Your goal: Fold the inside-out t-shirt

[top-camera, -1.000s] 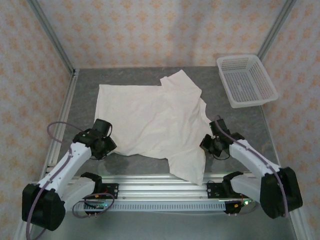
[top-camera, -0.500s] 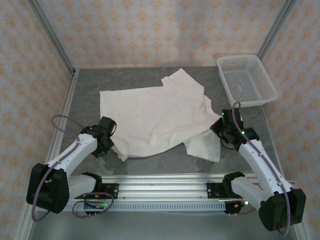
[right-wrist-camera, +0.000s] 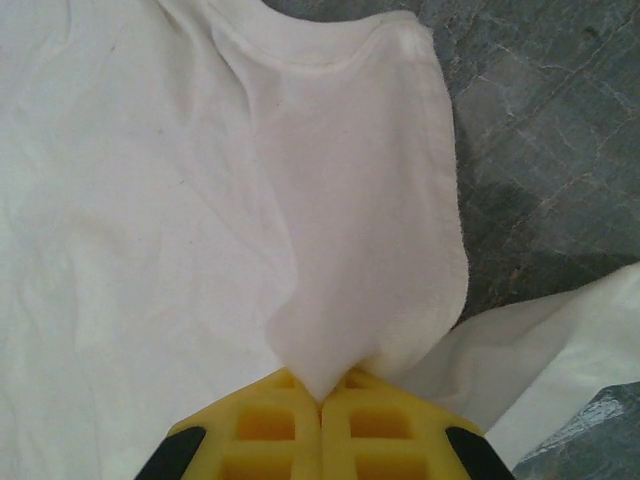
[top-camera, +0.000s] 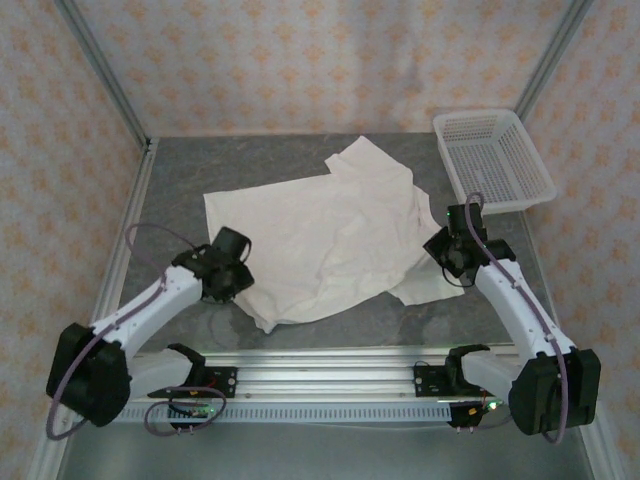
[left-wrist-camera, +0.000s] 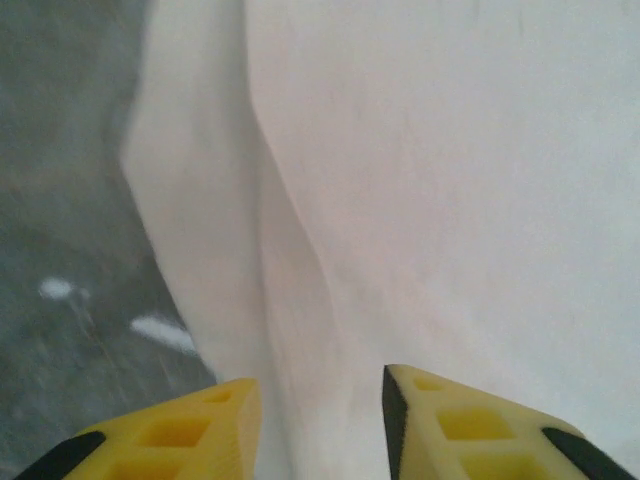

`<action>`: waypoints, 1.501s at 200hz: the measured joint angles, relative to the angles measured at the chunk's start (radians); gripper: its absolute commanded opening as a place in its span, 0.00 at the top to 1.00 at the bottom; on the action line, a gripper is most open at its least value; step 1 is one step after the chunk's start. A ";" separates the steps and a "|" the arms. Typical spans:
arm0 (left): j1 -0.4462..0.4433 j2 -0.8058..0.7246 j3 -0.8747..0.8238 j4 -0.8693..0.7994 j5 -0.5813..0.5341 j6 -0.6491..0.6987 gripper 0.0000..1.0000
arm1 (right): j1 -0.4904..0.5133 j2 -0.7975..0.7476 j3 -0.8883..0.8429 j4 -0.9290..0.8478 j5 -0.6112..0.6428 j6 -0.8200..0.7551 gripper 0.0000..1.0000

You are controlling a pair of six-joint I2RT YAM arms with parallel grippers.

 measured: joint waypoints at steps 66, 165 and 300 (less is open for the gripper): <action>-0.059 0.108 -0.014 0.000 0.026 -0.019 0.66 | 0.000 -0.001 0.001 0.003 -0.024 -0.012 1.00; 0.276 0.317 0.325 0.179 -0.071 0.249 1.00 | -0.006 -0.039 0.084 0.043 0.045 0.117 1.00; 0.100 0.142 0.388 0.107 0.006 0.325 0.53 | -0.006 0.007 0.032 0.081 -0.021 0.135 1.00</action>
